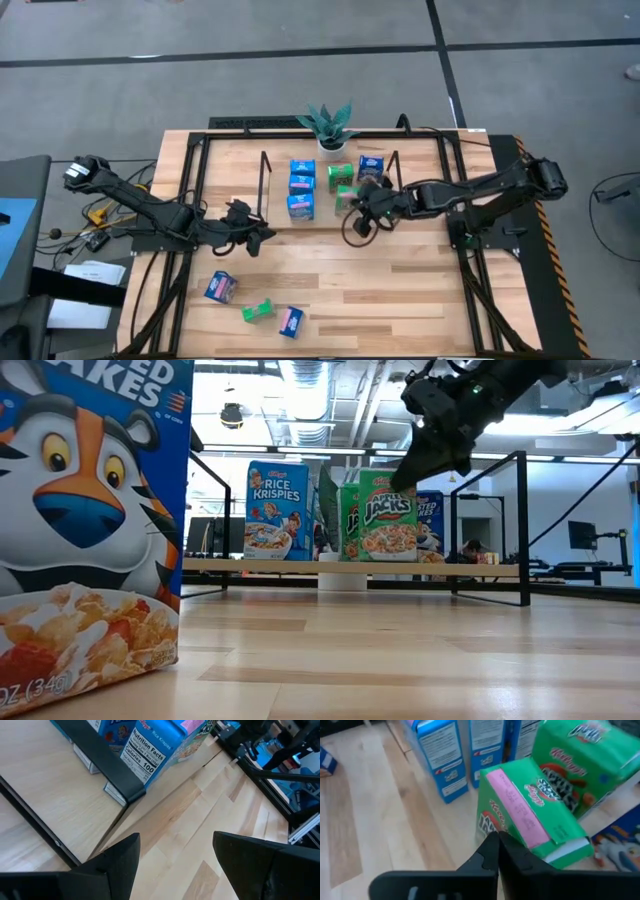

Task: Stack cereal on shelf
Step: Put the right green cereal box on the shelf aligned with the other green cereal box

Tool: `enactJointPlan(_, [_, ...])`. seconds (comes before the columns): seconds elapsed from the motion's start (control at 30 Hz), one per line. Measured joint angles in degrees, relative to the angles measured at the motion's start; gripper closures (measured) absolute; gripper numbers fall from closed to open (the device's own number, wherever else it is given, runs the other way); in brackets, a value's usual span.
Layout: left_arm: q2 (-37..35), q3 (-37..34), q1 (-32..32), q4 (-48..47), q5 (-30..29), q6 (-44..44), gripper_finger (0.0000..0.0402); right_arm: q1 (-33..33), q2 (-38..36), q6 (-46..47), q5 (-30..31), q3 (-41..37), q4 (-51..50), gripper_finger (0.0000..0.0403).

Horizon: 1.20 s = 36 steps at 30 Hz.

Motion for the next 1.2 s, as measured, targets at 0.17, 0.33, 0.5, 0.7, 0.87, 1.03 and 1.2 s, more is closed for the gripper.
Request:
enactJointPlan(0.17, [0.0, 0.0, 0.0, 0.0, -0.1, 0.0, 0.0161, -1.3, 0.0, -2.3, -2.4, 2.3, -1.1, 0.0379])
enactJointPlan(0.33, [0.0, 0.0, 0.0, 0.0, -0.1, 0.0, 0.0161, -0.4, 0.0, -3.8, -5.4, 7.7, -11.4, 0.039])
enactJointPlan(0.5, [0.0, 0.0, 0.0, -0.9, -0.2, 0.0, 0.0161, 0.8, 0.5, -6.9, -5.3, 12.5, -22.6, 0.0391])
enactJointPlan(0.7, [0.0, 0.0, 0.0, -1.1, -1.6, 0.0, 0.0161, 1.7, 2.7, -6.2, -5.0, 13.0, -25.1, 0.0391])
enactJointPlan(0.87, [0.0, 0.0, 0.0, -1.6, -1.6, 0.0, 0.0161, 2.3, 7.2, -6.2, -5.0, 13.0, -24.5, 0.0391])
enactJointPlan(1.03, [0.0, 0.0, 0.0, -1.9, -1.6, -1.3, 0.0161, 2.2, 11.4, -6.4, -5.1, 12.9, -24.3, 0.0388])
enactJointPlan(1.2, [0.0, 0.0, 0.0, -2.0, -1.6, -1.4, 0.0161, 2.2, 13.0, -7.5, -5.0, 12.9, -22.4, 0.0387])
